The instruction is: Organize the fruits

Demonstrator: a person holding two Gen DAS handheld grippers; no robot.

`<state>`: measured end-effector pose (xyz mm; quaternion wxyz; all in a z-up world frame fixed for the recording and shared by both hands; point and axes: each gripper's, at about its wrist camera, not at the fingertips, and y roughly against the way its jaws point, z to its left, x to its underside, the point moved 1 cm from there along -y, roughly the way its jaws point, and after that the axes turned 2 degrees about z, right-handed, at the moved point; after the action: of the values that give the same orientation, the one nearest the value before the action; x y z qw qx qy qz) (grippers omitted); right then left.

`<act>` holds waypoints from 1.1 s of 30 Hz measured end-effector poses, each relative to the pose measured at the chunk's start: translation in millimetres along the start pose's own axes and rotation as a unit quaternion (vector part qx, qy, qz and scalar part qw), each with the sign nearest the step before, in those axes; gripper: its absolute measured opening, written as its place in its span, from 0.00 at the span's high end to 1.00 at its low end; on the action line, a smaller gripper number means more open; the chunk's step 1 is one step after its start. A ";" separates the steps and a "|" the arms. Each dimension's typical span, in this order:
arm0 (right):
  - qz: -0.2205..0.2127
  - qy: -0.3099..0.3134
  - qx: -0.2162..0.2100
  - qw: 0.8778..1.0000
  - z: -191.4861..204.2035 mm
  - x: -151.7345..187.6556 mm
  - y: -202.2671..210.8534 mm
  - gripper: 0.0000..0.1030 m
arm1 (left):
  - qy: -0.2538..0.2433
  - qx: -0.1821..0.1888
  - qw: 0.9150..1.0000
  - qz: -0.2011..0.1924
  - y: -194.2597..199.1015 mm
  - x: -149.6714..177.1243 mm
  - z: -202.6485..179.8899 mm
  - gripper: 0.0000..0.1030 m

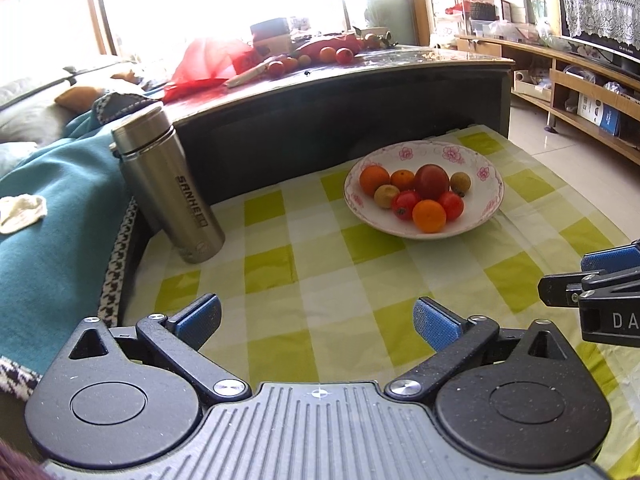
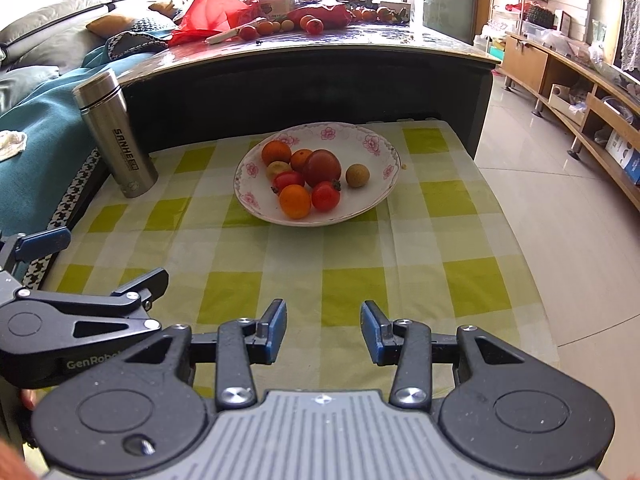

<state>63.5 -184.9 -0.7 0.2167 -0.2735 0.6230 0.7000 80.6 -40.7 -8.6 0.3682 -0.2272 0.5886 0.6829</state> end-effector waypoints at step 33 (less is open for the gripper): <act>-0.007 0.022 0.001 1.000 17.3 46.8 39.4 0.50 | 0.000 0.001 1.000 0.003 41.4 31.2 -7.0 0.00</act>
<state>0.8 -174.6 -0.3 0.2082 -0.2926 0.6265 0.6917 28.3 -41.6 -6.8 0.3656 -0.2252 0.5899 0.6838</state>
